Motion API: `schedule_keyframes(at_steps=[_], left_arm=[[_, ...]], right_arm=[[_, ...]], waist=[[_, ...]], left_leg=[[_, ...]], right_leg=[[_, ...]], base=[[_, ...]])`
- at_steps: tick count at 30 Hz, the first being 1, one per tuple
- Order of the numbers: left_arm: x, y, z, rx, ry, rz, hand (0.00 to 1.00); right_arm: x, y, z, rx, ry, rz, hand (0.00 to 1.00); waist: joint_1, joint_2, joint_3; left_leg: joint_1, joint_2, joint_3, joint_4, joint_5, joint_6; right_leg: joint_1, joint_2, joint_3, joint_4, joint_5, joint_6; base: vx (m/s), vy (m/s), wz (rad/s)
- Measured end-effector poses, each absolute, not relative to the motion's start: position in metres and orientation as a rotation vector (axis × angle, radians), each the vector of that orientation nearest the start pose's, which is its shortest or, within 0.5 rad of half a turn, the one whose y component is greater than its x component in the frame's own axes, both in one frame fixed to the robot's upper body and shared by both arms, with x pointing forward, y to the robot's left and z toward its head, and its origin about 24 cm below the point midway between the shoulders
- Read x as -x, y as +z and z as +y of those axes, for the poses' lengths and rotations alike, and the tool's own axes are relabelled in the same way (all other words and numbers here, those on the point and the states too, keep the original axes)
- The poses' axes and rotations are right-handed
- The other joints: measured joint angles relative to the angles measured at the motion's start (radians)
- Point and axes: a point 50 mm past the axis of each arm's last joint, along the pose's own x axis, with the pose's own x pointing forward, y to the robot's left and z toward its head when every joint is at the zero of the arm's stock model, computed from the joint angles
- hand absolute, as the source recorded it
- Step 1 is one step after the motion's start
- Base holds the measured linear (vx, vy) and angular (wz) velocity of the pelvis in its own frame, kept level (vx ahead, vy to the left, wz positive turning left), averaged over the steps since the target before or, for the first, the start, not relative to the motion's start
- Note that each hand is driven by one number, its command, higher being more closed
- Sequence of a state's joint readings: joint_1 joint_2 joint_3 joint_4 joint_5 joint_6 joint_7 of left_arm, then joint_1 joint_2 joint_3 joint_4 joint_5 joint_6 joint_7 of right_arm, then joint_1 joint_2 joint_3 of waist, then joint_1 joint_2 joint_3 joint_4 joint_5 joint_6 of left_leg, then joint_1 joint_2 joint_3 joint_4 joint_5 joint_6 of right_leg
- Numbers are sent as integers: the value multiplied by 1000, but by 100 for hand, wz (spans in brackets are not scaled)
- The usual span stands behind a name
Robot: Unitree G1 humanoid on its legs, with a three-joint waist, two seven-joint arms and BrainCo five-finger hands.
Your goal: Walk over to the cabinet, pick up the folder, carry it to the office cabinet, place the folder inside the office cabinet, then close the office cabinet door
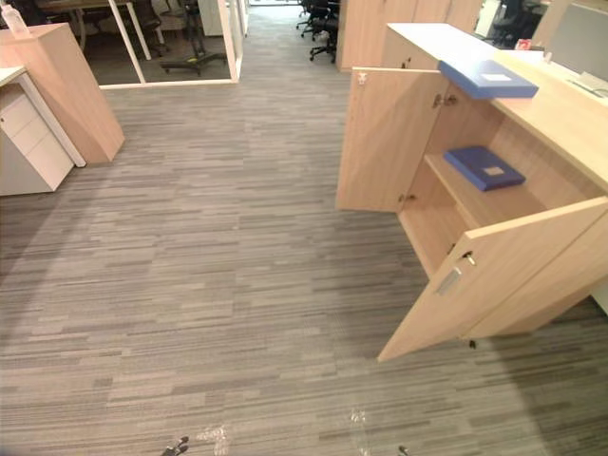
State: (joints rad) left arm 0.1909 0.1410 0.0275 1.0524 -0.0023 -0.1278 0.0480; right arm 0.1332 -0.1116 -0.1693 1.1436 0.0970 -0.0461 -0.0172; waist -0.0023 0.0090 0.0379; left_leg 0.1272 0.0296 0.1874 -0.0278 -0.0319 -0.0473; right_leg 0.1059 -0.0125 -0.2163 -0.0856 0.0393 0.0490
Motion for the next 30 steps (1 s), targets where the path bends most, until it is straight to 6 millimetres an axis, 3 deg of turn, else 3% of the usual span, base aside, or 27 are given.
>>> schedule_keyframes(at_steps=[4, 23, 28, 30], left_arm=[[-62, -161, 214, -99, 185, 1089, 0], [-65, -160, 214, -111, 163, 1063, 0], [-68, -158, 218, -150, 150, 1056, 0], [-71, -157, 223, -164, 160, 1047, 0]], right_arm=[[-58, -168, -215, -71, -322, 1190, 0], [-60, -168, -214, -82, -324, 1179, 0], [-61, -168, -210, -102, -328, 1175, 0], [-63, -168, -208, -127, -336, 1169, 0]], waist=[[0, 2, 16], [4, -10, 24], [4, -30, 36], [4, -45, 45]], left_leg=[[18, 1, 6, -1, -4, -7], [26, 8, 15, -4, -4, -7], [24, 13, 14, -4, -5, -7], [-6, 17, 14, 49, -32, -10]], right_leg=[[17, 0, 0, 0, -8, 17], [16, 6, -6, -6, -10, 10], [15, 10, -21, -7, -14, 4], [16, 10, -25, -3, -26, -9]], base=[[0, 0, 0], [-20, -7, 0], [-2, -5, 1], [1, -40, 5]])
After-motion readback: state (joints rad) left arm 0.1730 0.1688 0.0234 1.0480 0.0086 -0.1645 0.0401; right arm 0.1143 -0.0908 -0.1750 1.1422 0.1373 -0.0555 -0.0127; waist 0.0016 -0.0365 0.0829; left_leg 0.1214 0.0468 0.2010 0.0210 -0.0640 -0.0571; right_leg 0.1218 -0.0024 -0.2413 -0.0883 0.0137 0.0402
